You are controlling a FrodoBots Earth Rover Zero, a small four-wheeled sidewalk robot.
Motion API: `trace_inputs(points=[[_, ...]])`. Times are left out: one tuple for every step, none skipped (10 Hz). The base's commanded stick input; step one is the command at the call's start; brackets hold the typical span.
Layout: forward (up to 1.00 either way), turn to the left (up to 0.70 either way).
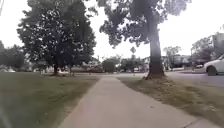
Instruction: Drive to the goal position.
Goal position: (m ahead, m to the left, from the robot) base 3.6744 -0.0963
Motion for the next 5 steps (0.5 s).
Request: trace_inputs(points=[[1.00, 0.13], [1.00, 0.31], [1.00, 0.39], [1.00, 0.04], [1.00, 0.00]])
